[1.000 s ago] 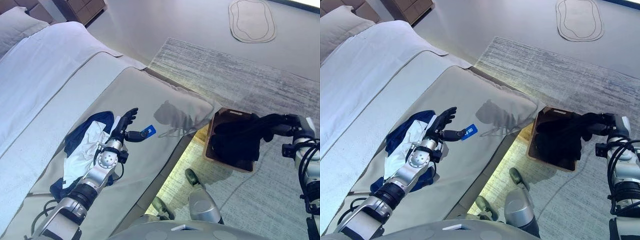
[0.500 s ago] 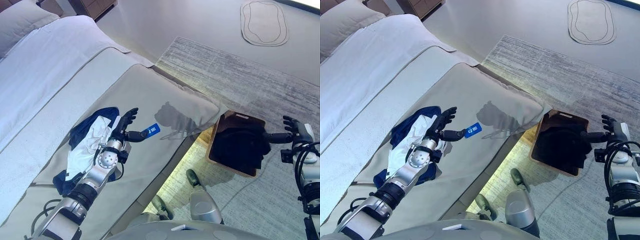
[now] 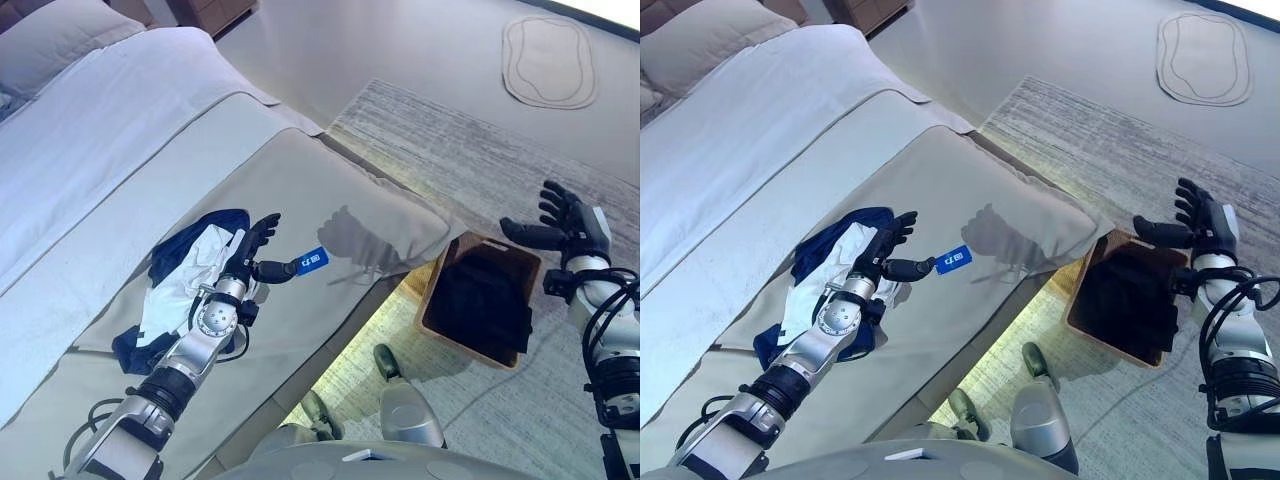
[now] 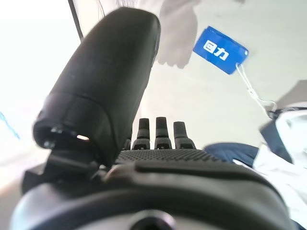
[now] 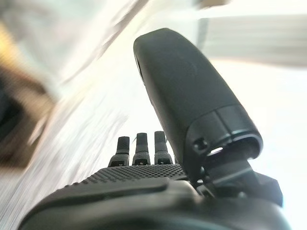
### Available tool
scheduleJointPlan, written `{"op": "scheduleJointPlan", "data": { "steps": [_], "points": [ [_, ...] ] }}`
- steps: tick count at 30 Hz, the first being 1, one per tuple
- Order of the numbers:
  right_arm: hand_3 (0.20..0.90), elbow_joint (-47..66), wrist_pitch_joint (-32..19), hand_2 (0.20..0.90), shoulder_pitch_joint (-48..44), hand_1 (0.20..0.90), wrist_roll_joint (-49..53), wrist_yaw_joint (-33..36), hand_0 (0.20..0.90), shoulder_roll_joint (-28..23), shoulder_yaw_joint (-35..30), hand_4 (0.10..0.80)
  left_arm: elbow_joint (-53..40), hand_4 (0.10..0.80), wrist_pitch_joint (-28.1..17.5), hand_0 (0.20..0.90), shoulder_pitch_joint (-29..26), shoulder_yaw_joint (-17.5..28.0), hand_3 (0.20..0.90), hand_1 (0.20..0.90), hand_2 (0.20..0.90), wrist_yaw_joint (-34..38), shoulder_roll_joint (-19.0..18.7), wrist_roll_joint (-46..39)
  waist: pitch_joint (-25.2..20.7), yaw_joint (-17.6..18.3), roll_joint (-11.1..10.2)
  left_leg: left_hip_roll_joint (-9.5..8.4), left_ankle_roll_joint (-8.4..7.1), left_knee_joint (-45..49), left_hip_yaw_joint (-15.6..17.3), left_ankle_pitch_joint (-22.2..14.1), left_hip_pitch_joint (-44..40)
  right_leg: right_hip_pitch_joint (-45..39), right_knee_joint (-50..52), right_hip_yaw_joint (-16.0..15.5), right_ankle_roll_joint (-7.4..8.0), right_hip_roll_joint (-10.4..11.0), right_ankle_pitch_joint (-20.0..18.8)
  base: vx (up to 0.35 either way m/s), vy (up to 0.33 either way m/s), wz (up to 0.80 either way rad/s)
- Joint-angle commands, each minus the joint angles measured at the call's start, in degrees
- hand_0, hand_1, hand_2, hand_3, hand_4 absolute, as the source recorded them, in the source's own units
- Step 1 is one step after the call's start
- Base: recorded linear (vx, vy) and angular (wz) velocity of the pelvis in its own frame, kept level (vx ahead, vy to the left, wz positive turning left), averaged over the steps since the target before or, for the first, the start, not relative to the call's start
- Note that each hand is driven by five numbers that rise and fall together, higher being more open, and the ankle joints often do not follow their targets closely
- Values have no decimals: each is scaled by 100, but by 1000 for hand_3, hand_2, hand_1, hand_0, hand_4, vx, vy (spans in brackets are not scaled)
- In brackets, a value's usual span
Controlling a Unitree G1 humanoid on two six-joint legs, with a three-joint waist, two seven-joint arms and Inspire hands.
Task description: Pick up the clothes from the bed and place them into the basket
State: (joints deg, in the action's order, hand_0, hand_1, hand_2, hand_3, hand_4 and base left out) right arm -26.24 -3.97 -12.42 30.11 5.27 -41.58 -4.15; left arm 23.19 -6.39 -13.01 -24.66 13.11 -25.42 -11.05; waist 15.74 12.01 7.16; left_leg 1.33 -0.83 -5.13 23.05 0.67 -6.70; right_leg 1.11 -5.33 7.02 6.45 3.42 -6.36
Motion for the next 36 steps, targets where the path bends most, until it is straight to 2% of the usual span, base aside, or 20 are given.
{"op": "scheduleJointPlan", "data": {
  "steps": [1,4,6,15,17,21,24,30,33,36],
  "points": [
    [900,218,-764,900,-605,900,519,248,900,173,-293,800,-186,800,-475,900,13,304,900,900,900,99,-115,252,-670,-272,-307,-136,14,567,-866,-717,177,-122,110,-602,-212,-269,415,11,-10,21],
    [900,360,-402,900,-915,900,601,377,900,358,-103,800,-114,800,-558,900,-10,282,900,900,900,209,-84,234,-662,-427,-323,-175,-3,535,-1056,-661,221,-162,109,-702,-246,-250,443,-7,-9,28],
    [900,397,-346,900,-1040,900,598,435,900,426,27,800,-69,800,-570,900,-13,309,900,900,900,239,-82,257,-647,-522,-353,-198,-7,511,-1180,-620,259,-173,114,-775,-270,-241,454,-20,-39,30],
    [900,-81,-514,900,-2184,900,-179,833,900,430,849,800,114,800,-702,900,95,411,900,900,900,378,-112,166,-560,-1116,-434,-307,-51,449,-1789,-448,393,-281,150,-1232,-397,-123,540,-7,-25,34],
    [900,-139,-388,900,-2370,900,-339,840,900,441,1033,800,118,800,-783,900,185,487,900,900,900,385,-117,163,-527,-1246,-448,-300,-78,430,-1832,-382,433,-314,144,-1426,-421,-79,557,13,-19,54],
    [900,-160,-197,900,-2610,900,-246,928,900,403,1171,800,153,800,-832,900,170,562,900,900,900,343,-84,150,-529,-1372,-437,-135,-191,308,-1508,-225,497,-330,118,-1953,-443,23,592,0,4,64],
    [900,-293,-76,900,-2913,900,-412,845,900,461,1343,800,211,800,-848,900,177,565,900,900,900,393,-73,109,-554,-1526,-430,-151,-211,246,-1638,-164,563,-330,166,-2086,-456,75,642,45,48,64],
    [900,-563,446,900,-3401,900,-1281,957,900,318,1775,800,78,800,-737,900,252,642,900,900,900,281,-166,113,-514,-1828,-459,-169,-173,494,-1856,-149,762,-223,946,-2437,-601,172,1097,93,36,35],
    [900,-729,541,900,-3773,900,-1526,968,900,130,2049,800,-75,800,-842,900,275,717,900,900,900,220,-289,92,-264,-2065,-471,-229,-174,1039,-2035,-246,1055,-52,1528,-2693,-719,304,1342,1,34,37],
    [900,-924,563,900,-4176,900,-1703,1075,900,-3,2269,800,-176,800,-931,900,242,773,900,900,900,120,-388,43,68,-2281,-469,-258,-172,1574,-2122,-406,1331,134,2068,-2875,-767,493,1523,-23,27,37]
  ]
}}
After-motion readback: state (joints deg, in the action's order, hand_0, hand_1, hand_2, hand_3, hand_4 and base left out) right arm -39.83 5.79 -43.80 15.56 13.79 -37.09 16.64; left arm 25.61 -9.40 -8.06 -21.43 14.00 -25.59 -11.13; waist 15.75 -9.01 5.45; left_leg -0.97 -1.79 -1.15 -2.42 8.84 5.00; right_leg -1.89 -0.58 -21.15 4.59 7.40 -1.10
